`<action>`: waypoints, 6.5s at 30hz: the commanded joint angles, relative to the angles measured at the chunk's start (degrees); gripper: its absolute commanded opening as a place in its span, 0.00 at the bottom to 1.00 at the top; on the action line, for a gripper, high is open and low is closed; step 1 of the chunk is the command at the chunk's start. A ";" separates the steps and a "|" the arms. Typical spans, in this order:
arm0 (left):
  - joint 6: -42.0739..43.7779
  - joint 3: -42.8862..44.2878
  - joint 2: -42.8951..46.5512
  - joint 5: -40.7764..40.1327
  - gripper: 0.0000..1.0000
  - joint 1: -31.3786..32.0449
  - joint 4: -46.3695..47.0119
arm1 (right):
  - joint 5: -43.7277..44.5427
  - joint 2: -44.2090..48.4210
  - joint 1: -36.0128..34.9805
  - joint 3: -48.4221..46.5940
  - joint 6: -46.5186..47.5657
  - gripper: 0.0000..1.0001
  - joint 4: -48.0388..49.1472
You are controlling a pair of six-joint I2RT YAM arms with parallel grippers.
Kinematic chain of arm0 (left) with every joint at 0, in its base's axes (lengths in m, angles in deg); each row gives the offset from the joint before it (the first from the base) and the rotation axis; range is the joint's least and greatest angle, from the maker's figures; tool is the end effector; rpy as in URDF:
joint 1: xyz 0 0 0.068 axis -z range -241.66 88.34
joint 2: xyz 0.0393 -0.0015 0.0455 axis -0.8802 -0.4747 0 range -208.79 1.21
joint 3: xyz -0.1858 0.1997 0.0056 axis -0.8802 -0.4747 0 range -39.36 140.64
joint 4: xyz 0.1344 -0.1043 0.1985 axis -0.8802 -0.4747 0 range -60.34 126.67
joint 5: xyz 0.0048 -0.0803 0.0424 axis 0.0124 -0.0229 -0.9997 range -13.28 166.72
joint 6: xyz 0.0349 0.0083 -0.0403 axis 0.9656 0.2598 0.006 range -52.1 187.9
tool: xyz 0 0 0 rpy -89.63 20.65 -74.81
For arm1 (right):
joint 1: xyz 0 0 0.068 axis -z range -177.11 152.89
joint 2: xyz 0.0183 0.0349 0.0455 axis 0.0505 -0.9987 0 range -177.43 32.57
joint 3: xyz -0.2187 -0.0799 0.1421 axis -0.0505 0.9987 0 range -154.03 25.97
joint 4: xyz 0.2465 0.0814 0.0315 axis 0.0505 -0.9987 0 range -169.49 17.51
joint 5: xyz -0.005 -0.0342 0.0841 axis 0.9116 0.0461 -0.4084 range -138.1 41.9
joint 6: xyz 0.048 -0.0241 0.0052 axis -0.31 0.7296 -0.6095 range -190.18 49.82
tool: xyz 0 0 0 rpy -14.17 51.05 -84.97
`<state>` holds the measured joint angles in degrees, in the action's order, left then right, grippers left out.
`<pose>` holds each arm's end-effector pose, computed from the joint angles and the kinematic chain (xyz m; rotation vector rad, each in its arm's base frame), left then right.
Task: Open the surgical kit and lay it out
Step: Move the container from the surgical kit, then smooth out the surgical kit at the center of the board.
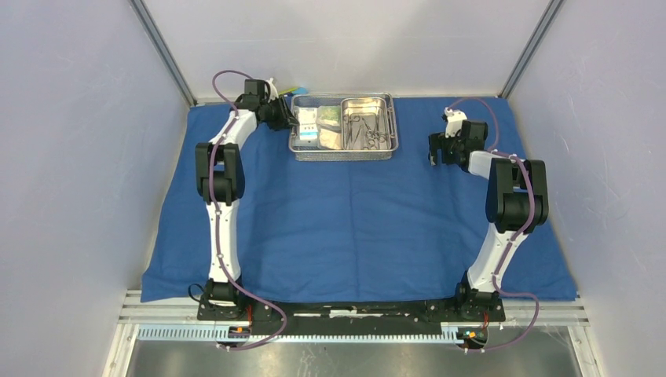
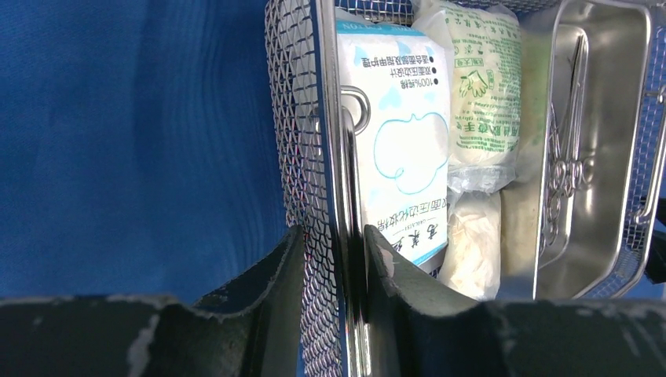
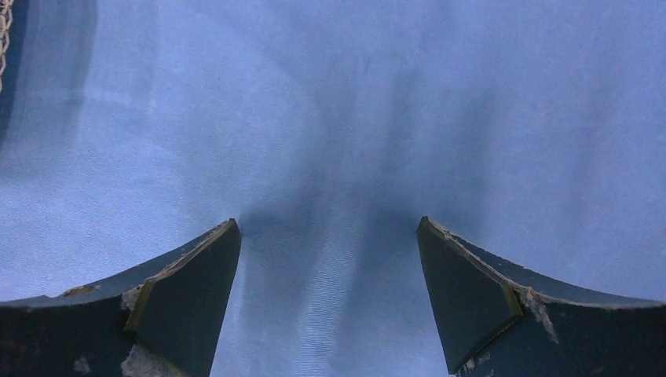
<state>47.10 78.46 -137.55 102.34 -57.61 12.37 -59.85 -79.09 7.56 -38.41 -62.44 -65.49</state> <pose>0.5410 -0.0538 0.1806 -0.1255 2.3785 -0.7368 0.4101 -0.0260 0.1491 -0.1681 2.2526 0.1177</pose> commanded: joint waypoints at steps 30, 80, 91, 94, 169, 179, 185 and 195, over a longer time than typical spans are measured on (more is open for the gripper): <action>4.06 5.93 7.11 0.96 0.02 -9.33 -10.46 | 4.05 -1.02 1.66 -2.36 -0.54 0.91 -1.95; 14.89 3.24 4.96 -5.29 0.56 -10.65 -16.05 | 2.77 -1.72 1.83 -2.62 0.16 0.91 -2.24; 16.75 4.17 1.93 -7.17 0.45 -9.77 -17.72 | 2.40 -1.58 1.92 -2.51 0.16 0.91 -2.52; 17.06 4.00 1.52 -7.13 0.41 -9.79 -17.80 | 2.38 -1.55 1.93 -2.59 0.16 0.91 -2.52; 60.01 -51.16 47.86 -2.45 1.00 -19.53 -21.66 | 1.70 12.82 -2.86 -1.89 13.29 0.97 -12.90; 67.24 -69.67 50.05 -9.32 0.97 -19.52 -18.59 | 7.17 0.00 -2.91 -11.74 10.45 0.96 -12.84; 69.49 -73.93 48.67 -16.15 0.96 -19.55 -16.76 | 13.39 -5.61 -2.80 -15.60 13.35 0.96 -16.99; 71.59 -78.22 51.53 -20.73 0.96 -19.60 -15.80 | 18.72 -8.43 -1.74 -16.96 15.02 0.96 -18.42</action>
<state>115.95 4.45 -82.74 90.17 -76.03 -2.25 -45.91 -85.43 4.59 -54.17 -49.23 -82.12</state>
